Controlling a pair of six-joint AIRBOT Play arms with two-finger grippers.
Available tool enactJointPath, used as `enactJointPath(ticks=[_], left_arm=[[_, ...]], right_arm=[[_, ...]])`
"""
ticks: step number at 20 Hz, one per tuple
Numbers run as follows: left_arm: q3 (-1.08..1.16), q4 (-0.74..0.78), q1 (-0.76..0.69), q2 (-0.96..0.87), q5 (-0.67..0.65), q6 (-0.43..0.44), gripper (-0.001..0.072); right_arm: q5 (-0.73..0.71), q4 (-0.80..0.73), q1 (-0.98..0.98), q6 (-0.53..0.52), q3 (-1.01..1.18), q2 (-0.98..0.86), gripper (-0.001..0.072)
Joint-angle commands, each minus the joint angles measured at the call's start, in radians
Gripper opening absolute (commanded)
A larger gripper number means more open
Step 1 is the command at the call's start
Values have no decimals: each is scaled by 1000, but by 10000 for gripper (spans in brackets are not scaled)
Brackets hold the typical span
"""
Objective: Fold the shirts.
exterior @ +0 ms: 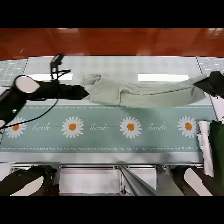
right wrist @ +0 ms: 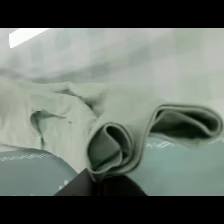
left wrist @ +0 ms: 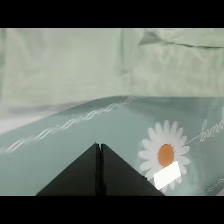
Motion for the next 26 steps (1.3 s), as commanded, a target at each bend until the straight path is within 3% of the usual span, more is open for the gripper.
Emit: enactJointPath(ticks=[1, 4, 9, 13, 17, 18, 21, 26], left_arm=[[114, -6, -200, -128, 158, 2, 23], [384, -5, -322, -355, 76, -26, 23], [830, -5, -452, -710, -146, -166, 23], [897, -31, -568, -833, -264, -193, 23], [897, -97, -654, -861, -267, -187, 24], [898, -136, -659, -860, -256, -150, 24], [899, -169, -589, -835, -270, -120, 24], [858, -168, -258, -664, -377, -77, 24]], right_arm=[[76, 17, -25, 36, -60, 186, 22], [125, 24, -25, 66, -60, 278, 23], [152, 31, -25, 93, -60, 350, 23], [142, 33, -25, 92, -61, 349, 23], [118, 34, -25, 91, -61, 343, 23], [120, 37, -25, 90, -61, 336, 23], [119, 61, -24, 80, -63, 315, 23], [65, 77, 121, 76, -63, 245, 23]])
